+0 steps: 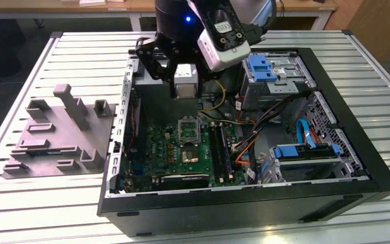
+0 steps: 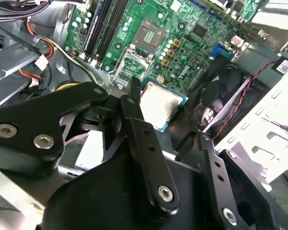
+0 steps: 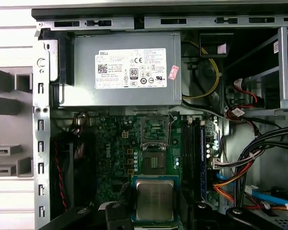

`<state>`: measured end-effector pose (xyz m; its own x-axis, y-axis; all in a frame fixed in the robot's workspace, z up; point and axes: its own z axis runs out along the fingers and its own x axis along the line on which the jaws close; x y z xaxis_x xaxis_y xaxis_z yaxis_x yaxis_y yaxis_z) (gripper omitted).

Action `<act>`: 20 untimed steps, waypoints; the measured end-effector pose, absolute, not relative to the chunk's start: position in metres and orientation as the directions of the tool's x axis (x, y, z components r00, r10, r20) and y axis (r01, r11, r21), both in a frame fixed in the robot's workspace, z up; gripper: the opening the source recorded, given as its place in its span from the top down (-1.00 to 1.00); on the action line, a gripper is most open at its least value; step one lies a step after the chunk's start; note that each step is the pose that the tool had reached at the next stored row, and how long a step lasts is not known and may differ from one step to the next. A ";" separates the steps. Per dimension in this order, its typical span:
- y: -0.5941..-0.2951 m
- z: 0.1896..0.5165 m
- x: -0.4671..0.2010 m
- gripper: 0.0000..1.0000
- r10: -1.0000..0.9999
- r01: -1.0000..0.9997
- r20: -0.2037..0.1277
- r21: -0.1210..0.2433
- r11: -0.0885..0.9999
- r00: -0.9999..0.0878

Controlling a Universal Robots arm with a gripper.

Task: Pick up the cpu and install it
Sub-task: 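Place the cpu into insertion slot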

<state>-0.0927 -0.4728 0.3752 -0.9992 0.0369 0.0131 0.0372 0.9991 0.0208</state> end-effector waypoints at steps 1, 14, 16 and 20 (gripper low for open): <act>-0.473 0.375 -0.093 0.05 0.037 0.037 0.013 0.021 0.999 -0.999; -0.476 0.375 -0.093 0.05 0.036 0.036 0.013 0.020 0.999 -0.999; -0.478 0.375 -0.093 0.05 0.036 0.036 0.013 0.020 0.999 -0.999; -0.479 0.368 -0.093 0.05 0.036 0.037 0.013 0.020 0.999 -0.999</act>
<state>-0.0927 -0.4791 0.3680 -0.9993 0.0363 0.0133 0.0366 0.9991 0.0200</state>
